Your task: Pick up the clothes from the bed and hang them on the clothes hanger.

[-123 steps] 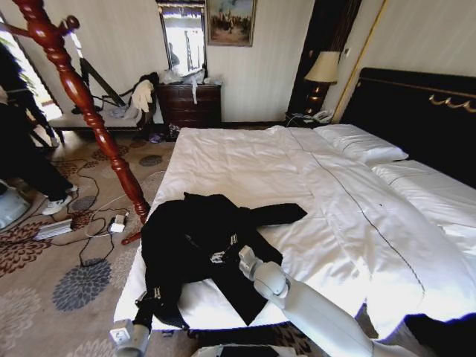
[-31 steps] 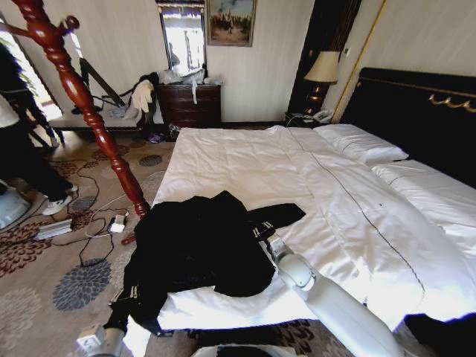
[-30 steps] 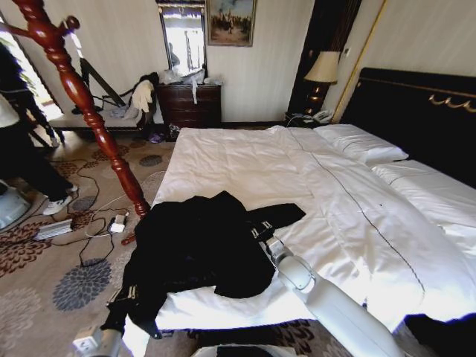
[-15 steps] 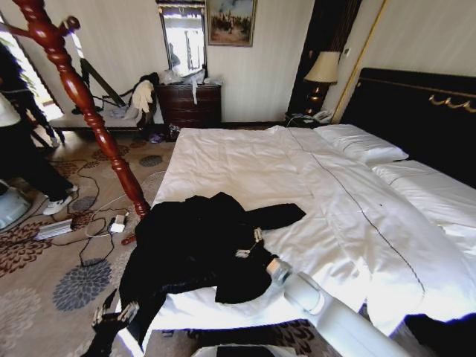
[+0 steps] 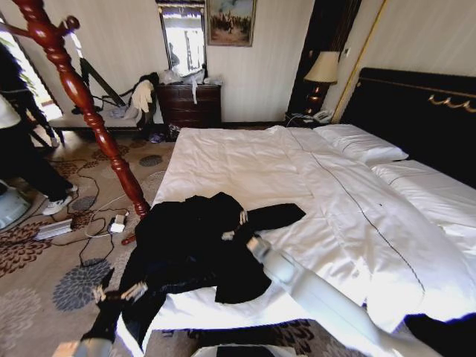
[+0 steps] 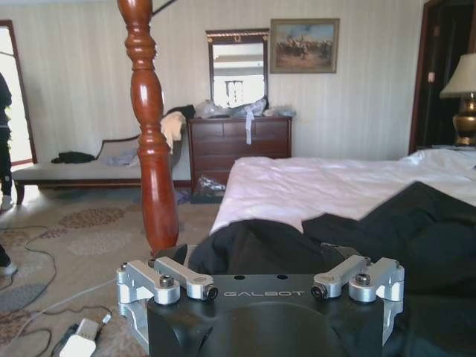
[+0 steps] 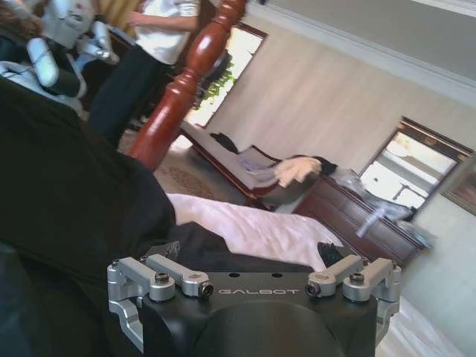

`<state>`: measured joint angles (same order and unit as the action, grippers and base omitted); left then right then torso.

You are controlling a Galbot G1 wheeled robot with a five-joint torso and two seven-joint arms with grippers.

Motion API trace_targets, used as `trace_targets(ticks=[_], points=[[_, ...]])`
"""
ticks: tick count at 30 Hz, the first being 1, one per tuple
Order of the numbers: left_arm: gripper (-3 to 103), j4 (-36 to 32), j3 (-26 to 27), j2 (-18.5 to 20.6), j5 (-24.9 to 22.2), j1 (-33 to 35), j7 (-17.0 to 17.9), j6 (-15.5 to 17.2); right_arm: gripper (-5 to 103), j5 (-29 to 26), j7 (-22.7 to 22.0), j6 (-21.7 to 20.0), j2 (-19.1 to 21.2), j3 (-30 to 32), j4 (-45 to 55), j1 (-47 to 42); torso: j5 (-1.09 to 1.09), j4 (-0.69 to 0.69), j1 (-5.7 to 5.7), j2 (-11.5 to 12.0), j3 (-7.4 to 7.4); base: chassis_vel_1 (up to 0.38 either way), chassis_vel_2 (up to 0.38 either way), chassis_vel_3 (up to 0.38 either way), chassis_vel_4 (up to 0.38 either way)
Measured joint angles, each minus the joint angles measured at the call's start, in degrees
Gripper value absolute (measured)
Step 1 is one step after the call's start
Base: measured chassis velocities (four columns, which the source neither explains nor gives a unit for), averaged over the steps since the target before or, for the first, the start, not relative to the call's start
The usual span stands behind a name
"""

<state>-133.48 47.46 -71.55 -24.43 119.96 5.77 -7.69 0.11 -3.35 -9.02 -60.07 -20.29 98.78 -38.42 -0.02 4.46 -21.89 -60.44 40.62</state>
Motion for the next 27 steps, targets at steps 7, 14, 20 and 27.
trace_targets(ticks=[7, 14, 20, 27], points=[[100, 1.4, 1.6, 1.0, -1.8, -1.4, 0.2, 0.7, 100, -0.2, 0.2, -1.7, -3.4, -6.2, -6.1, 3.9, 0.01, -0.01, 0.00, 0.0, 0.00, 0.000, 0.000, 0.000, 0.000], [100, 4.0, 2.5, 0.3, -2.1, 0.6, -1.2, -2.5, 100, -4.3, -0.6, -11.0, -4.5, -13.9, -7.4, 5.9, 0.00, 0.01, 0.01, 0.0, 0.00, 0.000, 0.000, 0.000, 0.000], [100, 6.2, 2.7, -0.5, -3.9, 0.6, -1.7, -3.8, 100, -8.1, -4.0, -21.0, -9.4, -18.6, -10.0, 10.4, 0.00, -0.03, 0.01, 0.0, -0.01, 0.000, 0.000, 0.000, 0.000], [100, 6.9, 3.0, -0.2, -5.1, 1.4, -1.8, -5.0, 100, -7.7, -6.5, -23.8, -11.9, -19.8, -13.6, 12.6, 0.02, 0.01, 0.01, 0.0, -0.01, 0.000, 0.000, 0.000, 0.000]])
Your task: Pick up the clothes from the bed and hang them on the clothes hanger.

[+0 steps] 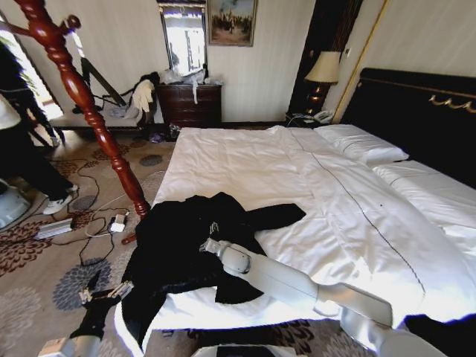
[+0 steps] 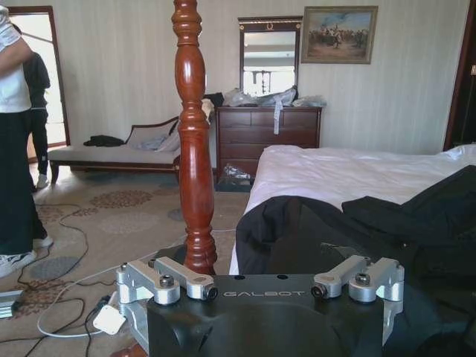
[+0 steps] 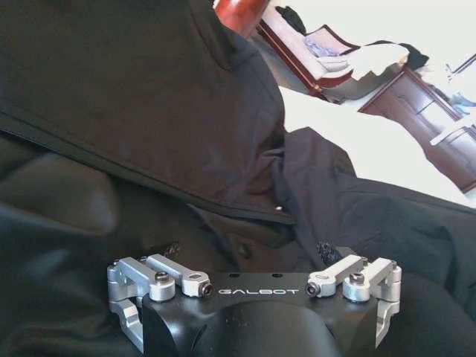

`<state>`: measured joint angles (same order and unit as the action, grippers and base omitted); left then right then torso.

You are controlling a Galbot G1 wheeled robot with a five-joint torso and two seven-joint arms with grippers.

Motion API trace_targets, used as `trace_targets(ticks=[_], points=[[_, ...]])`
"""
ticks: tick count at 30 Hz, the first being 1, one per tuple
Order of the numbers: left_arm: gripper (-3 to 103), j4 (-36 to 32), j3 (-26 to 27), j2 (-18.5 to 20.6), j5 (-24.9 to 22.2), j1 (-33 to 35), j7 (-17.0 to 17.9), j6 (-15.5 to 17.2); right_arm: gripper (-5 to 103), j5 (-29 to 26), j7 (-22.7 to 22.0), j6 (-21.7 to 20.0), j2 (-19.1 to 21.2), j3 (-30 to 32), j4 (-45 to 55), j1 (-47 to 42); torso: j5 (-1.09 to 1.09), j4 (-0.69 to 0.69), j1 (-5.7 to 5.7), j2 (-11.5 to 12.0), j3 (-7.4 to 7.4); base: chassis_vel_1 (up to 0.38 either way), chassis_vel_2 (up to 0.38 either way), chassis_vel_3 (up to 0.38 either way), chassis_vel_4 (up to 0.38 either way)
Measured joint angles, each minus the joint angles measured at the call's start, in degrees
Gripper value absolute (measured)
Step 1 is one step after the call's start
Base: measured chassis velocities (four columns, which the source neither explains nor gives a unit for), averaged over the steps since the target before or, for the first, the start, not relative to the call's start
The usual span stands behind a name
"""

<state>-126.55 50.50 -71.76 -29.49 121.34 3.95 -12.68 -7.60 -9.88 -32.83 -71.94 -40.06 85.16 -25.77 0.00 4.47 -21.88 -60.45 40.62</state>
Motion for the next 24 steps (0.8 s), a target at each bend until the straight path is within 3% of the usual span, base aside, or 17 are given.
trace_targets(ticks=[9, 12, 23, 24], points=[[100, 0.2, -0.8, -0.1, 0.1, -0.8, 0.0, -0.1, 100, 2.2, 0.3, 0.4, 3.0, -2.0, -0.9, 3.2, -0.01, 0.03, 0.01, 0.0, 0.00, 0.000, 0.000, 0.000, 0.000], [100, 0.0, -1.2, -0.5, 0.5, -1.3, 0.0, 0.3, 100, 6.4, 2.9, 2.1, 3.6, -1.5, -2.8, 4.4, -0.01, 0.00, 0.01, 0.0, 0.00, 0.000, 0.000, 0.000, 0.000], [100, -0.4, -1.5, -0.9, 0.7, -0.9, 0.1, 0.3, 103, 8.2, 1.9, 4.5, 1.2, -2.1, -4.4, 7.0, 0.00, -0.02, 0.01, 0.0, 0.00, 0.000, 0.000, 0.000, 0.000], [100, -0.5, -1.5, -0.9, 0.7, -0.9, 0.1, 0.3, 99, 8.2, 1.9, 4.5, 1.1, -2.1, -4.6, 7.0, 0.00, -0.01, 0.00, 0.0, 0.00, 0.000, 0.000, 0.000, 0.000]])
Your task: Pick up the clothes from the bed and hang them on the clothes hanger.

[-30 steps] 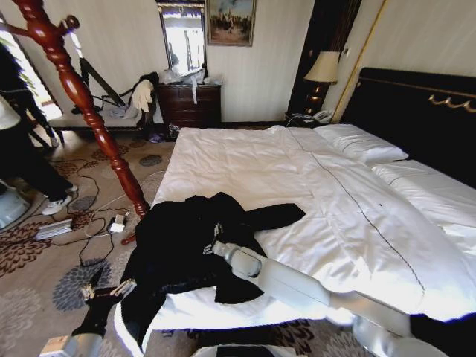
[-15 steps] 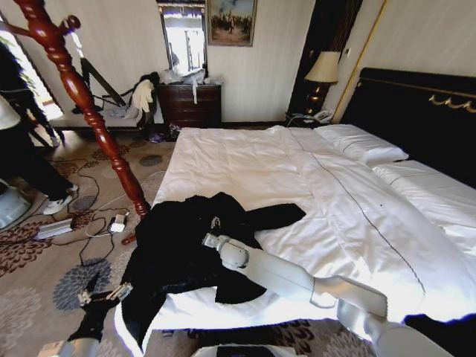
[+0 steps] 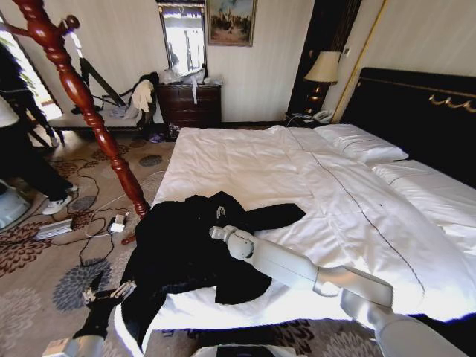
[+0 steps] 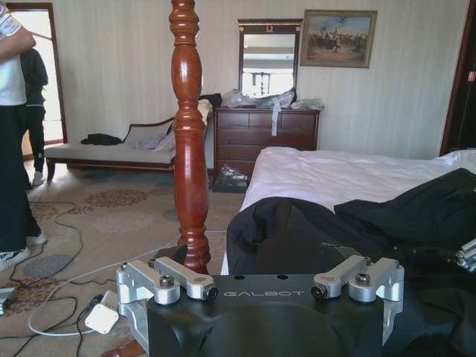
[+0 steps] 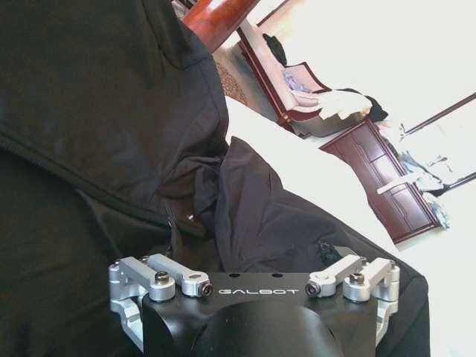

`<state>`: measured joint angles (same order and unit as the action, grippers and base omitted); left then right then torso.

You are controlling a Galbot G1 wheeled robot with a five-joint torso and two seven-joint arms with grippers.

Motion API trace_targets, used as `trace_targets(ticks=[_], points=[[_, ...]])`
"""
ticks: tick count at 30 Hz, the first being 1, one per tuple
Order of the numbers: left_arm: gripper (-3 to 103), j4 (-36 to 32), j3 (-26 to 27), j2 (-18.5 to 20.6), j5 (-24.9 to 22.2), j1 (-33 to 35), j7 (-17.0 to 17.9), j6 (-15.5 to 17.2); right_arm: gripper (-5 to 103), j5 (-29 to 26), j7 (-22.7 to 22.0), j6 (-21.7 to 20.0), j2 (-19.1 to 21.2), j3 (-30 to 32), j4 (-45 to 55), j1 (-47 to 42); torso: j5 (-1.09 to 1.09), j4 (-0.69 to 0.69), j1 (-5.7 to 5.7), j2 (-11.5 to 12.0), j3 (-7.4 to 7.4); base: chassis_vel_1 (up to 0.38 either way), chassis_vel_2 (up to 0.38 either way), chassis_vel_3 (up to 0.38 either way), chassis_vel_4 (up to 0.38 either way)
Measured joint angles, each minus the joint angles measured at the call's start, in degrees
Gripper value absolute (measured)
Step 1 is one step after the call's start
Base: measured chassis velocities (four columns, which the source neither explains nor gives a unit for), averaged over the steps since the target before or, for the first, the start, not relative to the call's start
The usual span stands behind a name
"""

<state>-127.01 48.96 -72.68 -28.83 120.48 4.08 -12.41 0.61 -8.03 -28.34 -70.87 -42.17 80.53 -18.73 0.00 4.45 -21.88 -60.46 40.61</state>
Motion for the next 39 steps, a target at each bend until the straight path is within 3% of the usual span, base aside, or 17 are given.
trace_targets(ticks=[1, 4, 5, 8, 11, 12, 13, 14, 16, 17, 20, 22, 25, 26, 28, 34, 39], points=[[100, -0.1, 0.0, 0.0, 0.0, 0.2, 0.0, -0.1, 94, -0.1, 0.3, 0.1, -0.3, -0.1, -0.6, 0.3, 0.00, 0.01, 0.00, 0.0, 0.00, 0.000, 0.000, 0.000, 0.000], [100, -0.1, 0.0, 0.0, 0.0, 0.3, 0.0, -0.2, 94, -0.4, 0.5, 0.1, -0.3, -0.1, -0.9, 0.4, -0.01, 0.01, 0.00, 0.0, 0.00, 0.000, 0.000, 0.000, 0.000], [100, -0.1, 0.0, 0.0, 0.0, 0.4, 0.0, -0.3, 84, -0.7, 0.7, 0.1, -0.2, -0.2, -1.1, 0.4, 0.00, 0.01, 0.00, 0.0, 0.00, 0.000, 0.000, 0.000, 0.000], [100, -0.1, 0.1, 0.2, -0.2, 0.6, 0.0, -0.4, 66, -1.0, 1.3, 0.6, 1.5, -1.0, -0.3, 0.2, 0.00, 0.03, 0.00, 0.0, 0.00, 0.000, 0.000, 0.000, 0.000], [100, -0.1, 0.1, 0.2, -0.3, 0.4, 0.0, -0.4, 66, -1.0, 1.5, 0.7, 2.2, -1.1, 0.1, -0.2, 0.00, 0.02, 0.00, 0.0, 0.00, 0.000, 0.000, 0.000, 0.000], [100, -0.1, 0.1, 0.2, -0.3, 0.3, 0.0, -0.4, 56, -1.1, 1.6, 0.7, 2.4, -1.2, 0.2, -0.4, 0.00, 0.02, 0.00, 0.0, 0.00, 0.000, 0.000, 0.000, 0.000], [100, -0.1, 0.1, 0.2, -0.4, 0.2, 0.0, -0.4, 56, -1.3, 1.7, 0.7, 2.7, -1.4, 0.4, -0.6, 0.00, 0.02, 0.00, 0.0, 0.00, 0.000, 0.000, 0.000, 0.000], [100, -0.1, 0.1, 0.2, -0.4, 0.2, 0.0, -0.3, 44, -1.3, 1.7, 0.7, 2.8, -1.5, 0.5, -0.8, 0.00, 0.02, 0.00, 0.0, 0.00, 0.000, 0.000, 0.000, 0.000], [100, -0.1, 0.1, 0.2, -0.4, 0.2, 0.0, -0.3, 44, -1.3, 1.7, 0.7, 2.9, -1.5, 0.5, -0.9, 0.00, 0.02, 0.00, 0.0, 0.00, 0.000, 0.000, 0.000, 0.000], [100, 0.0, 0.1, 0.2, -0.5, 0.1, -0.1, -0.3, 33, -1.4, 1.8, 0.7, 2.9, -1.7, 0.5, -1.2, 0.00, 0.02, 0.00, 0.0, 0.00, 0.000, 0.000, 0.000, 0.000], [100, 0.0, 0.1, 0.2, -0.5, 0.2, -0.1, -0.3, 33, -1.7, 1.9, 0.7, 2.7, -1.7, 0.2, -1.4, 0.00, 0.01, 0.00, 0.0, 0.00, 0.000, 0.000, 0.000, 0.000], [100, 0.0, 0.0, 0.0, -0.5, 0.3, -0.1, -0.3, 17, -2.6, 2.1, 0.5, 2.4, -1.8, 0.0, -1.4, 0.00, 0.01, 0.00, 0.0, 0.00, 0.000, 0.000, 0.000, 0.000], [100, -0.1, -0.1, -0.1, -0.3, 0.5, -0.1, -0.3, 17, -3.2, 2.1, 0.3, 2.1, -1.9, -0.2, -1.5, 0.00, 0.01, 0.00, 0.0, 0.00, 0.000, 0.000, 0.000, 0.000], [100, -0.2, -0.3, -0.2, 0.0, 0.6, -0.1, -0.3, 6, -3.3, 2.1, 0.4, 1.9, -1.7, -0.4, -1.7, 0.00, 0.00, 0.00, 0.0, 0.00, 0.000, 0.000, 0.000, 0.000], [100, -0.4, -0.3, -0.1, 0.1, 0.7, -0.1, -0.2, 1, -3.4, 1.9, 0.5, 1.8, -1.4, -0.4, -2.0, 0.00, 0.00, 0.00, 0.0, 0.00, 0.000, 0.000, 0.000, 0.000], [100, -1.3, -0.4, 0.4, 0.2, 0.1, 0.0, 0.9, 0, -3.8, 1.2, 0.5, 2.6, -0.3, 0.0, -2.7, 0.00, 0.02, 0.00, 0.0, 0.00, 0.000, 0.000, 0.000, 0.000], [100, -6.2, -1.4, 1.1, 1.2, 0.3, 1.5, 3.4, 0, -5.7, 0.4, 0.3, 4.3, 3.7, 1.4, -4.4, 0.02, 0.00, 0.00, 0.0, 0.00, 0.000, 0.000, 0.000, 0.000]])
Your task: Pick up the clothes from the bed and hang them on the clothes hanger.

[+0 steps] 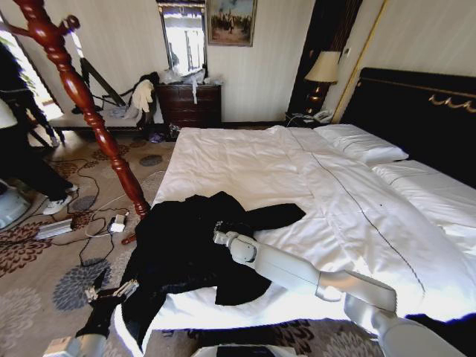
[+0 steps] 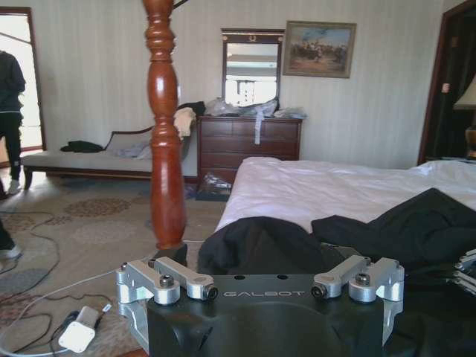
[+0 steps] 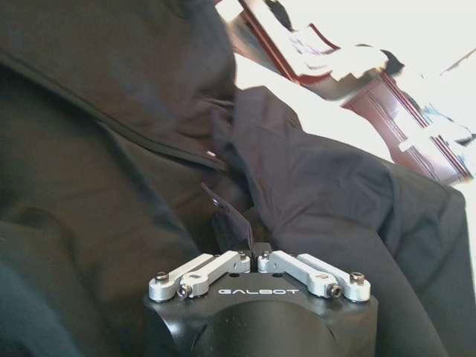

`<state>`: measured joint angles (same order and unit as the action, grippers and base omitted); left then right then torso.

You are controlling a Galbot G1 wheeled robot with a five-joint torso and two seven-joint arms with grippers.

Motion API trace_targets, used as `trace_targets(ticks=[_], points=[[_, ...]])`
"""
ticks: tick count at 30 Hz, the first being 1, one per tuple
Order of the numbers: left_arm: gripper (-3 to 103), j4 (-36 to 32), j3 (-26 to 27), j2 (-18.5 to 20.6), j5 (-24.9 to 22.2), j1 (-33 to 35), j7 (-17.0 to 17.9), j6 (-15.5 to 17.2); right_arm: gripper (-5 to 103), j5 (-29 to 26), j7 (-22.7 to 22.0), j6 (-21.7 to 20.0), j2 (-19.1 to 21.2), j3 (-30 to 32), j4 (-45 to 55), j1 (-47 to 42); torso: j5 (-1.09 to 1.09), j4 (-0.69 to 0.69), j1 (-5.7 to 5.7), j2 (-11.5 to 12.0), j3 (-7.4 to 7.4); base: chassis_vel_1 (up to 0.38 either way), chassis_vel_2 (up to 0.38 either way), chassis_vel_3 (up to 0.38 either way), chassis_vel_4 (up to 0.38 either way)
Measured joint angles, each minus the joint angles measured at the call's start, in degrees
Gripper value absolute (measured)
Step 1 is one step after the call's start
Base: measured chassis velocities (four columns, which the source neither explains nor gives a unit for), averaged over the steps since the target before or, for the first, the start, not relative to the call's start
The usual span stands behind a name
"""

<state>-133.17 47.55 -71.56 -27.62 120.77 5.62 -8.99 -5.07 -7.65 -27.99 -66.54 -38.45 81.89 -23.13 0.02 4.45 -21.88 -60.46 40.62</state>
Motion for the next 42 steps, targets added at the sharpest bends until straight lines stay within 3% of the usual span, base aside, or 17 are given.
trace_targets(ticks=[4, 7, 8, 10, 13, 15, 18, 21, 23, 26, 28, 29, 32, 35, 37, 40, 42], points=[[100, -3.2, -0.2, 1.9, 1.9, -0.8, 1.9, 2.5, 0, -2.7, -0.5, -0.2, 1.8, 3.4, 1.6, -1.3, -0.03, 0.03, 0.00, 0.0, 0.00, 0.000, 0.000, 0.000, 0.000], [100, -5.4, -1.0, 4.4, 2.9, -2.7, 4.5, 6.2, 0, -5.4, -0.5, 0.4, 1.4, 8.7, 2.0, -3.1, 0.00, 0.01, 0.00, 0.0, 0.00, 0.000, 0.000, 0.000, 0.000], [100, -5.7, -2.4, 6.7, 3.8, -5.0, 6.9, 9.4, 0, -8.6, -0.4, 1.9, 1.0, 12.6, 1.8, -4.4, -0.01, -0.01, 0.00, 0.0, 0.00, 0.000, 0.000, 0.000, 0.000], [100, -5.7, -2.8, 7.3, 4.0, -5.6, 7.5, 10.2, 0, -9.6, -0.4, 2.2, 1.0, 13.4, 1.9, -4.6, -0.02, 0.00, 0.00, 0.0, 0.00, 0.000, 0.000, 0.000, 0.000], [100, -4.8, -6.8, 12.5, 3.2, -10.2, 11.4, 14.3, 0, -18.2, -0.7, 2.9, 3.0, 17.4, 4.4, -6.1, -0.02, 0.04, 0.00, 0.0, 0.00, 0.000, 0.000, 0.000, 0.000], [100, -4.8, -7.8, 13.7, 2.8, -11.0, 12.0, 15.1, 0, -19.5, -0.9, 2.9, 3.4, 17.9, 5.1, -6.3, -0.02, 0.04, 0.00, 0.0, 0.00, 0.000, 0.000, 0.000, 0.000], [100, -3.3, -12.7, 20.8, 0.2, -16.6, 15.9, 19.3, 0, -26.5, -2.6, 2.3, 4.6, 20.9, 8.9, -7.1, -0.02, -0.01, 0.00, 0.0, 0.00, 0.000, 0.000, 0.000, 0.000], [100, -2.4, -14.6, 23.7, -2.1, -20.1, 17.0, 20.5, 0, -28.1, -2.9, 2.2, 5.0, 21.6, 9.8, -7.3, -0.04, -0.01, 0.00, 0.0, 0.00, 0.000, 0.000, 0.000, 0.000], [99, -0.8, -18.6, 28.8, -7.6, -27.9, 19.0, 22.3, 0, -30.7, -3.1, 2.3, 5.8, 22.6, 10.9, -7.5, -0.02, 0.05, -0.01, 0.0, 0.00, 0.000, 0.000, 0.000, 0.000], [99, 0.7, -21.8, 31.3, -11.3, -33.1, 20.7, 23.6, 0, -32.2, -3.4, 2.4, 6.0, 23.0, 11.1, -7.6, -0.01, 0.03, 0.00, 0.0, 0.00, 0.000, 0.000, 0.000, 0.000], [99, 4.4, -27.9, 33.9, -16.9, -42.5, 23.4, 25.5, 0, -34.0, -4.0, 2.4, 6.2, 23.5, 11.4, -7.8, -0.02, -0.01, -0.01, 0.0, 0.00, 0.000, 0.000, 0.000, 0.000], [99, 4.4, -27.9, 33.9, -16.9, -42.5, 23.4, 25.5, 0, -34.0, -4.0, 2.4, 6.2, 23.5, 11.4, -7.8, -0.02, -0.01, -0.01, 0.0, 0.00, 0.000, 0.000, 0.000, 0.000], [99, 12.0, -40.0, 34.9, -20.3, -58.0, 24.4, 26.6, 0, -35.7, -4.8, 2.3, 6.3, 23.9, 11.9, -8.1, -0.02, 0.04, -0.01, 0.0, 0.01, 0.000, 0.000, 0.000, 0.000], [99, 15.3, -45.5, 34.5, -20.3, -64.1, 24.4, 27.0, 0, -36.0, -4.9, 2.2, 6.3, 24.0, 11.9, -8.1, 0.00, 0.01, -0.01, 0.0, 0.01, 0.000, 0.000, 0.000, 0.000], [99, 19.1, -52.6, 32.9, -18.9, -71.4, 24.6, 27.6, 0, -36.2, -5.0, 2.2, 6.3, 24.1, 11.4, -8.1, -0.01, 0.00, -0.01, 0.0, 0.01, 0.000, 0.000, 0.000, 0.000], [99, 21.3, -57.5, 31.2, -18.4, -75.5, 25.7, 28.8, 0, -37.1, -5.2, 2.2, 6.5, 24.6, 11.2, -7.9, 0.00, 0.01, -0.01, 0.0, 0.00, 0.000, 0.000, 0.000, 0.000], [99, 23.6, -62.9, 28.7, -17.9, -78.9, 28.9, 31.3, 0, -39.2, -5.7, 2.0, 7.2, 25.3, 11.2, -7.9, -0.01, 0.03, -0.02, 0.0, 0.01, 0.000, 0.000, 0.000, 0.000]])
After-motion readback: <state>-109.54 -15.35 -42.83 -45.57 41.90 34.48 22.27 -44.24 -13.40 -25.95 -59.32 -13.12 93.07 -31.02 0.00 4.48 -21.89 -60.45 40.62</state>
